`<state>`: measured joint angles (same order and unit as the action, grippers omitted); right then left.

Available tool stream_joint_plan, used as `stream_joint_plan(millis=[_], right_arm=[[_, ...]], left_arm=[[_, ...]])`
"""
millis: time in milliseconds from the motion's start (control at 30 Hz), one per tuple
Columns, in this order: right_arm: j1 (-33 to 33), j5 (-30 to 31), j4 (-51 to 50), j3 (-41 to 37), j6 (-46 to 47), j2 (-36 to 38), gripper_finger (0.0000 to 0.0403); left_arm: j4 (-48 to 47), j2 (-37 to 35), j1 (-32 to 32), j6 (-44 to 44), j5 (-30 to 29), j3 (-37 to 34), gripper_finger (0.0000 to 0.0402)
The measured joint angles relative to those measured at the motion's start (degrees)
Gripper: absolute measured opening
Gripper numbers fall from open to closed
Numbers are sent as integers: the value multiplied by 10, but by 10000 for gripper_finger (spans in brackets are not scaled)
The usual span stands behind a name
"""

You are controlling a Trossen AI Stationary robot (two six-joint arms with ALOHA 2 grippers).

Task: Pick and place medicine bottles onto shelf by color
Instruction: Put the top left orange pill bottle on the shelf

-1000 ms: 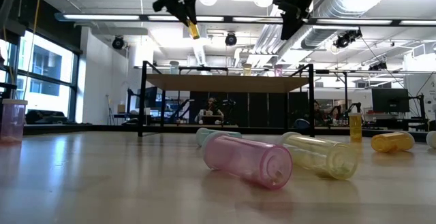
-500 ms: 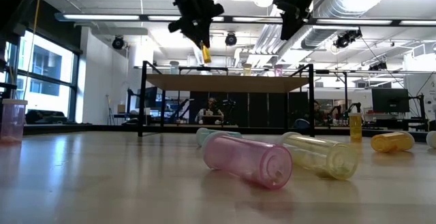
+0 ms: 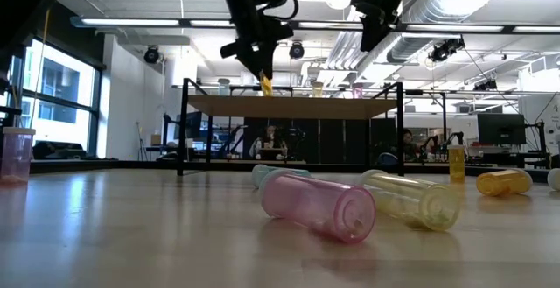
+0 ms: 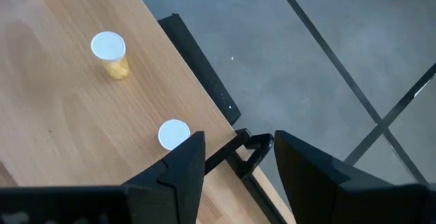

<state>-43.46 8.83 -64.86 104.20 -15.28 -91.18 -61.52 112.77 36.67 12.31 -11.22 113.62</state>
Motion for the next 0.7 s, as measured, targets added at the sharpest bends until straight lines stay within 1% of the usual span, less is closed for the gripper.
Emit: stream_joint_plan(millis=[233, 400, 700], right_arm=[[0, 0, 0, 0, -1, 0, 168], [0, 0, 0, 0, -1, 0, 168], [0, 0, 0, 0, -2, 0, 168]], left_arm=[[-4, 16, 5, 1, 0, 0, 116], [-3, 17, 5, 0, -12, 0, 116], [-3, 18, 4, -5, -11, 0, 116]])
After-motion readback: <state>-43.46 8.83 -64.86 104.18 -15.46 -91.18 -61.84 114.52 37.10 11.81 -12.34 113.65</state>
